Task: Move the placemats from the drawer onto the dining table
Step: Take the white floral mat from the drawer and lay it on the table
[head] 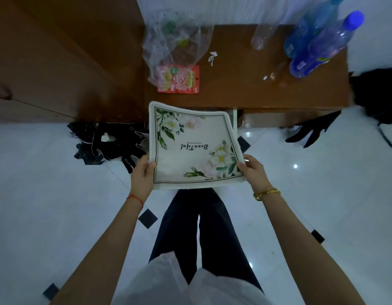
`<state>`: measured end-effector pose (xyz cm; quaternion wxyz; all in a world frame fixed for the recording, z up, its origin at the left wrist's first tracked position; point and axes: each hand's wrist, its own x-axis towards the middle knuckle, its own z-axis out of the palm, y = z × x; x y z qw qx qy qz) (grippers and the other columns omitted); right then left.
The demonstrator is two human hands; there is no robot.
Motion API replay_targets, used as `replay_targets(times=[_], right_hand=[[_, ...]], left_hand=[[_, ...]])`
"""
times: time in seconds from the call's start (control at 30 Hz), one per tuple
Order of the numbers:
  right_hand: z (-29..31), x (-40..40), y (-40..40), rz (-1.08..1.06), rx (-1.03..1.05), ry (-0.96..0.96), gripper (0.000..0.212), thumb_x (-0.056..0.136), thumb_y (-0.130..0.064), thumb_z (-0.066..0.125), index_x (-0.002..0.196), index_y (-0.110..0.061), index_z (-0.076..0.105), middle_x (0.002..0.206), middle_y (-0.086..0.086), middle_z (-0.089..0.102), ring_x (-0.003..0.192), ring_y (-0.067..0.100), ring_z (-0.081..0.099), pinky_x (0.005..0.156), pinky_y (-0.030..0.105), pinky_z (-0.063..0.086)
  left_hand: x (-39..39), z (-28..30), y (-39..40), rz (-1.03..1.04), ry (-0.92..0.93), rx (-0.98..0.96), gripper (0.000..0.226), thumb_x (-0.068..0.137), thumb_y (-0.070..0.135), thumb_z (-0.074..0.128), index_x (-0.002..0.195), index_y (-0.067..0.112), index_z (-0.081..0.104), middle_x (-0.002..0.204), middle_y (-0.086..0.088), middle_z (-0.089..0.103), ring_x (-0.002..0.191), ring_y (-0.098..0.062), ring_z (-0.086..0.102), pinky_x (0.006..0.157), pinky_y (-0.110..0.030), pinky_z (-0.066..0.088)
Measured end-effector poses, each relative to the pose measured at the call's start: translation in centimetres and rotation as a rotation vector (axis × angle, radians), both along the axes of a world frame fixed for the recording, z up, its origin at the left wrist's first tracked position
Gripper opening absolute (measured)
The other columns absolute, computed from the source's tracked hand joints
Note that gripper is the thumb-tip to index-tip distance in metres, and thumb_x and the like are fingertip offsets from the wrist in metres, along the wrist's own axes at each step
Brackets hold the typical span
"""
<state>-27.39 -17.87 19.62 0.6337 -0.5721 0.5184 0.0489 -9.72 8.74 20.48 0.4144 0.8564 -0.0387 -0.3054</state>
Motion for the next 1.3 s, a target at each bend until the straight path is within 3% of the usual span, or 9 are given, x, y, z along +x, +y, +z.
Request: replay_targets(times=[0.27,0.33,0.43,0.57,0.8,0.9,1.03,1.1,1.3], right_hand=[[11.3,-2.8,2.5,0.01,-0.286,-0.123,0.022,0.095,-0.002,0.051,0.114,-0.012,0.05,0.076,-0.002,0.066,0.059,-0.005,0.056,0.058,0.012,0.043],[13.4,-3.6,3.3,-0.045,-0.316,-0.146,0.024,0.094,0.001,0.05,0.116,-0.007,0.051,0.078,0.001,0.066,0.06,-0.005,0.058,0.057,0.011,0.044],[16.0,-4.9,4.6,-0.108,-0.355,-0.17,0.025,0.093,0.002,0.05,0.116,-0.007,0.051,0.078,0.002,0.067,0.06,-0.004,0.059,0.056,0.011,0.044],[18.5,-6.3,6.2,-0.167,-0.425,-0.188,0.025,0.093,0.002,0.05,0.115,-0.01,0.051,0.074,-0.001,0.067,0.058,-0.003,0.058,0.054,0.011,0.043],[20.9,-8.7,8.1,-0.338,-0.489,-0.177,0.026,0.094,-0.001,0.05,0.115,-0.015,0.051,0.079,0.002,0.069,0.062,0.004,0.06,0.056,0.02,0.048],[21.9,-10.0,8.8,-0.415,-0.518,-0.163,0.026,0.094,-0.002,0.05,0.117,-0.015,0.051,0.078,0.002,0.068,0.059,-0.001,0.056,0.055,0.015,0.045],[22.7,-12.3,10.1,-0.537,-0.574,-0.131,0.027,0.093,-0.005,0.052,0.117,-0.017,0.053,0.077,0.006,0.07,0.061,0.009,0.057,0.058,0.022,0.047],[23.1,-13.9,10.9,-0.611,-0.593,-0.117,0.027,0.094,-0.006,0.052,0.118,-0.017,0.053,0.077,0.007,0.07,0.063,0.012,0.057,0.059,0.024,0.048],[23.9,-19.3,14.1,-0.836,-0.629,-0.035,0.027,0.094,-0.009,0.053,0.12,-0.017,0.051,0.083,0.009,0.071,0.071,0.022,0.064,0.063,0.026,0.051]], left_hand=[[-0.3,10.1,-0.7,-0.109,-0.073,-0.183,0.026,0.099,0.005,0.042,0.114,0.021,0.055,0.107,0.002,0.062,0.097,0.0,0.058,0.089,-0.018,0.046],[-0.3,12.0,-1.0,-0.129,-0.083,-0.207,0.026,0.099,0.004,0.041,0.115,0.021,0.055,0.109,-0.001,0.062,0.098,-0.006,0.058,0.09,-0.019,0.046],[-0.4,14.3,-1.2,-0.172,-0.11,-0.221,0.025,0.099,0.006,0.042,0.114,0.022,0.055,0.108,0.002,0.062,0.099,-0.011,0.059,0.09,-0.018,0.046],[-0.3,16.9,-1.7,-0.226,-0.117,-0.236,0.023,0.099,0.01,0.043,0.115,0.016,0.058,0.108,-0.002,0.063,0.098,-0.017,0.059,0.087,-0.028,0.048],[-0.3,20.1,-3.8,-0.373,-0.155,-0.284,0.024,0.098,0.008,0.044,0.115,0.015,0.06,0.105,0.0,0.064,0.092,-0.006,0.058,0.079,-0.006,0.044],[-0.5,21.1,-5.2,-0.462,-0.16,-0.298,0.024,0.097,0.008,0.045,0.113,0.017,0.061,0.106,0.002,0.065,0.095,-0.009,0.059,0.08,-0.011,0.045],[-1.2,22.2,-7.3,-0.6,-0.171,-0.322,0.019,0.097,0.008,0.046,0.104,0.018,0.06,0.096,0.003,0.064,0.084,-0.005,0.057,0.071,-0.007,0.043],[-1.9,22.7,-8.7,-0.694,-0.161,-0.344,0.017,0.097,0.008,0.046,0.102,0.016,0.06,0.094,0.0,0.063,0.083,-0.009,0.056,0.075,-0.015,0.044],[-6.3,24.6,-13.1,-0.951,-0.078,-0.377,0.024,0.097,0.009,0.046,0.113,0.02,0.059,0.104,0.009,0.064,0.095,0.001,0.058,0.077,-0.014,0.045]])
